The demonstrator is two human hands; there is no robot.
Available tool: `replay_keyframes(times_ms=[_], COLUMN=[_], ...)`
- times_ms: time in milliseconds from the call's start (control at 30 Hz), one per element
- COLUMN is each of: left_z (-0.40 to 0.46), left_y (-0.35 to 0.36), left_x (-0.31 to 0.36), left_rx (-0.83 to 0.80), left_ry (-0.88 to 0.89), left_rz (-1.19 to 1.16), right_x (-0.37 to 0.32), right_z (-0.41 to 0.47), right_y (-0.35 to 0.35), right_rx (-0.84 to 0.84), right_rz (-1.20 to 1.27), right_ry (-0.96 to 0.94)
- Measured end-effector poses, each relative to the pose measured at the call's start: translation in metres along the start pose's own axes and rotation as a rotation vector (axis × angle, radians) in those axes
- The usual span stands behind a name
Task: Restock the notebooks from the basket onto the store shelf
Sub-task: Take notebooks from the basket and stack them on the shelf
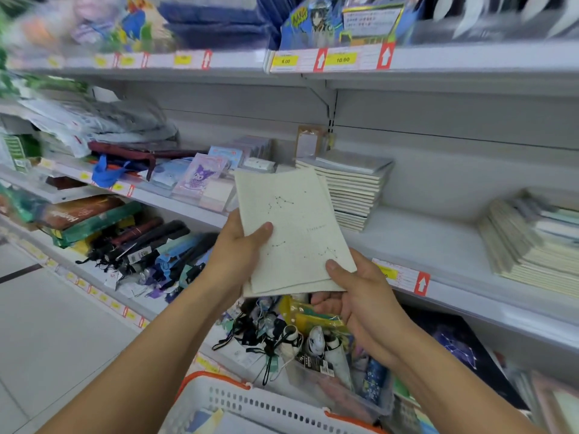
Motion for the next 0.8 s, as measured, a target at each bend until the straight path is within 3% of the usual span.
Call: replay_keyframes(times_ms=[267, 400, 600, 700, 800], left_z=[0.027, 0.036, 0.037, 0.03, 0.026], left_y=[0.019, 0.023, 0.031, 0.034, 0.031], left_x=[0.005, 0.008, 0.009, 0.008, 0.006], left_rx=[-0.095, -0.095, -0.155, -0.209, -0.163], left_ry=[0.018, 0.08, 0.024, 0.09, 0.175], left_rz=[0.073, 0.146, 0.096, 0.227, 0.321], right_x=[-0.012, -0.01, -0.008, -0.008, -0.008], right_z=[0.011, 0.016, 0.024, 0.029, 0.028], right_y=[-0.009, -0.015, -0.021, -0.023, -0.022], right_rx=[-0.02, 0.009, 0.094, 0.127, 0.118], right_rz=[0.186, 0.089, 0.055, 0.041, -0.019], right_ry=[0.13, 0.133, 0.03, 0.008, 0.021])
Point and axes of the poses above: each hand's wrist, its own z-axis towards the middle knuckle, its own y-axis out of the palm, x = y × z, the point moved 5 cm from there along z, towards the middle knuckle, and after that the axes turned 5 degrees about z, right-handed, at the moved point
